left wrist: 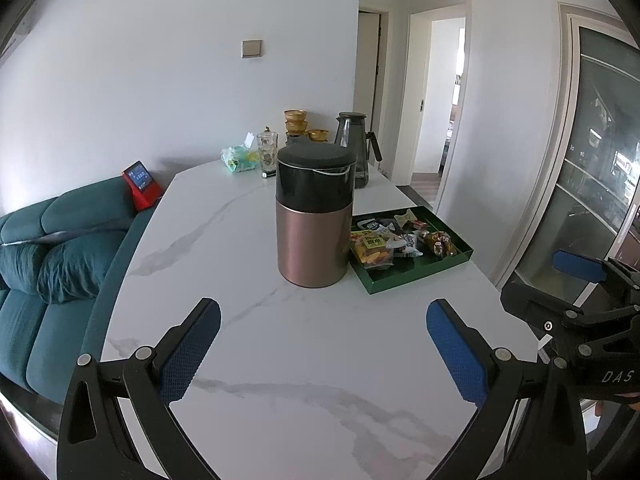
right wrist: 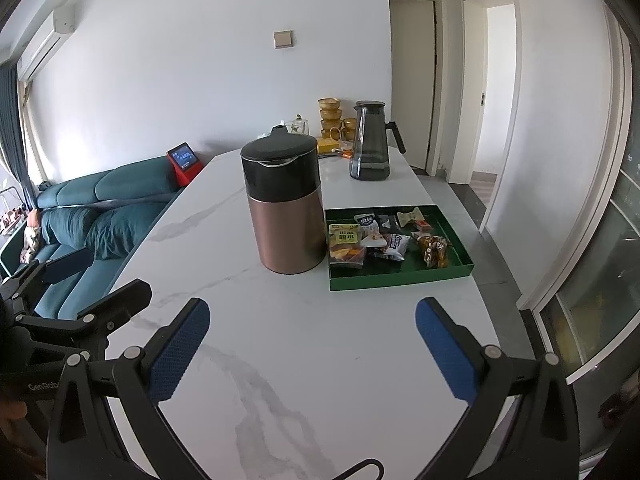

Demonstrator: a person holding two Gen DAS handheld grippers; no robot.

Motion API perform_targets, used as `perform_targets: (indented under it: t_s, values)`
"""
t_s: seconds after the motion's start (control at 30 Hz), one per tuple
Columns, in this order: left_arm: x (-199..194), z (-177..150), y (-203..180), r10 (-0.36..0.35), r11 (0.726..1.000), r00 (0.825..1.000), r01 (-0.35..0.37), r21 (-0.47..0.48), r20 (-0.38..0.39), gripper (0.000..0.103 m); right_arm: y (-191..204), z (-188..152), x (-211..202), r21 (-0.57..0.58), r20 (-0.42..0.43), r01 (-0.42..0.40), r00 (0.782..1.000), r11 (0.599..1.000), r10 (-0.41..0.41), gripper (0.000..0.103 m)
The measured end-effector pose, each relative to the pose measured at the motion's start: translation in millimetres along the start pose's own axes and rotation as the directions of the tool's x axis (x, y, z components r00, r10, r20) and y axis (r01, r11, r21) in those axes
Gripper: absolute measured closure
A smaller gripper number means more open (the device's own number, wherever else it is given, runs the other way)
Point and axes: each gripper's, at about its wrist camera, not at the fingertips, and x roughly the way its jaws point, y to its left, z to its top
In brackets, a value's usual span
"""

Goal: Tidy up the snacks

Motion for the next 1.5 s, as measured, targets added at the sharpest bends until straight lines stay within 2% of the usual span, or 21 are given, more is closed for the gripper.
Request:
perform_targets:
  t_s: [1.5]
  values:
    - [9.3,1.7,-1.5,0.009,1.0,1.0,-0.009,-0.012,-0.003,0.002,-2.1,1.8,11.1,-0.011,-0.022,-0.003,1.0,1.0,0.003,0.0]
